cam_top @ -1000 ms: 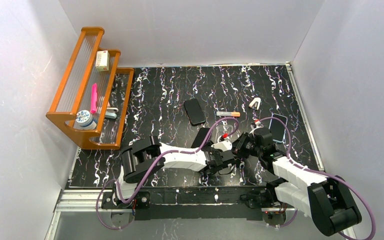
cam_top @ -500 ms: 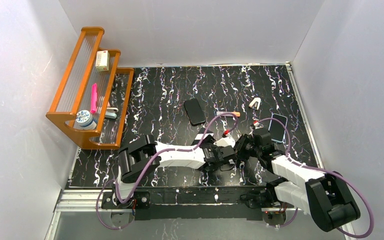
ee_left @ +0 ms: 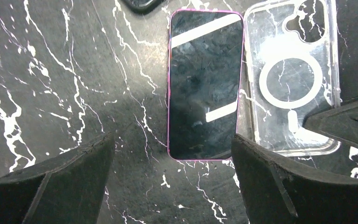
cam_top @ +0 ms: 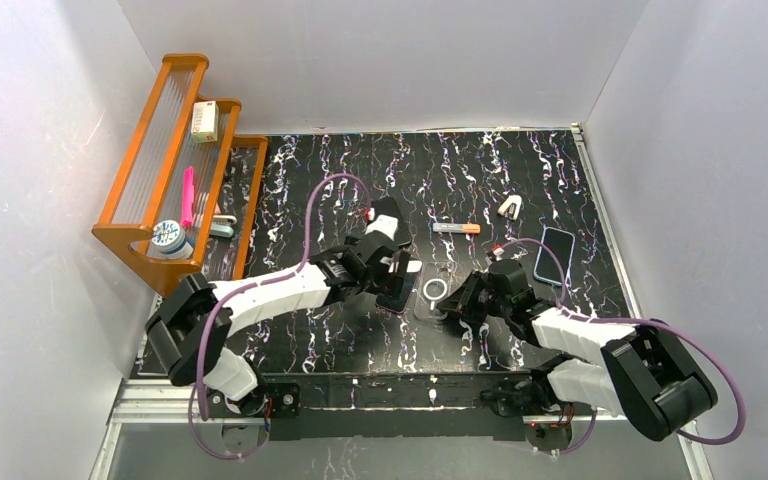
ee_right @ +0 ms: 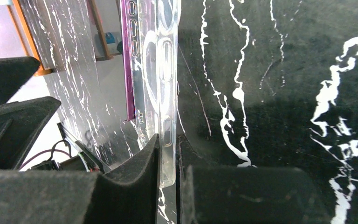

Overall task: Take the phone out of the phone case
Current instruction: Place the phone case at the center of the board.

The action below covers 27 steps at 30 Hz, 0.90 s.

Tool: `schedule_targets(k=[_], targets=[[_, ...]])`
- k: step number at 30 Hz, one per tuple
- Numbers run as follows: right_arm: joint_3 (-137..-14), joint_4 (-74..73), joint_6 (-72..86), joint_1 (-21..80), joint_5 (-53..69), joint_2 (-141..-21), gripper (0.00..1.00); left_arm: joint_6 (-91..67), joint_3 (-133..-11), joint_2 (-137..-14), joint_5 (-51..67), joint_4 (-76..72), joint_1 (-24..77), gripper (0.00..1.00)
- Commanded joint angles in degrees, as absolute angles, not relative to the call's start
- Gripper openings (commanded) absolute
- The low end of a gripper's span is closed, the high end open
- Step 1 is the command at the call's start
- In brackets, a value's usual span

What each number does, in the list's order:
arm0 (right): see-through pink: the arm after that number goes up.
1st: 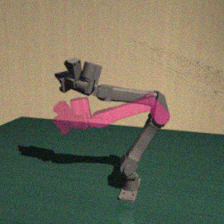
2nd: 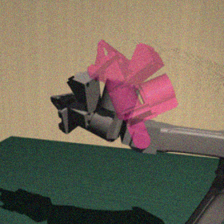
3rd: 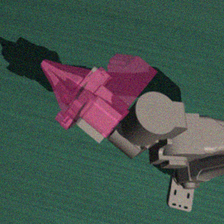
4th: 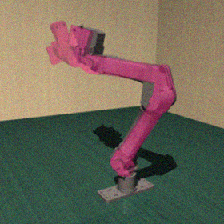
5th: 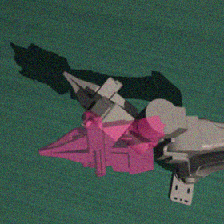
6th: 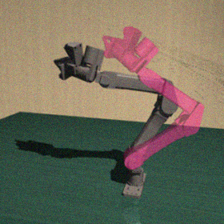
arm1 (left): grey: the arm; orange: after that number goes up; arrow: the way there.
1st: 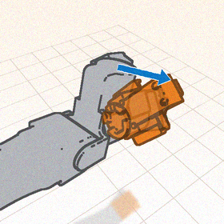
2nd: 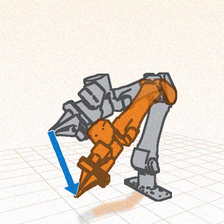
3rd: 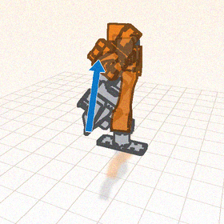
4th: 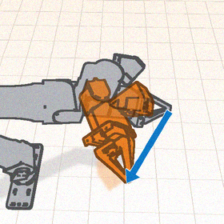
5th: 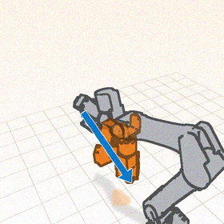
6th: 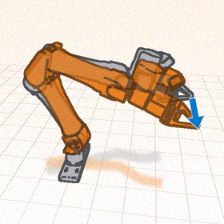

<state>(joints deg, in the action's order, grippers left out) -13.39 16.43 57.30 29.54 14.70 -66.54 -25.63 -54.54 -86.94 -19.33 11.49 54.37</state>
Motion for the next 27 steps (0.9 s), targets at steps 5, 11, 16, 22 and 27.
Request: schedule_targets(k=[5,11,16,22,27], targets=[[-17.5,22.0,59.5,31.0,12.8,-71.0,0.02,-34.4,-46.6,-81.1,-9.8,2.5,48.4,0.94],[-20.8,24.2,58.3,31.7,16.3,-76.2,0.05,-37.4,-44.8,-79.1,-7.5,0.3,46.1,0.94],[-20.0,23.4,58.0,32.5,16.9,-76.5,0.11,-36.8,-45.7,-76.1,-10.9,3.2,45.6,0.95],[-20.1,21.4,55.6,32.7,18.5,-77.8,0.22,-36.2,-48.4,-76.1,-13.2,7.2,45.6,0.96],[-22.0,16.5,51.7,32.6,15.4,-77.8,0.41,-35.9,-48.8,-75.7,-13.0,8.1,45.6,0.96]])
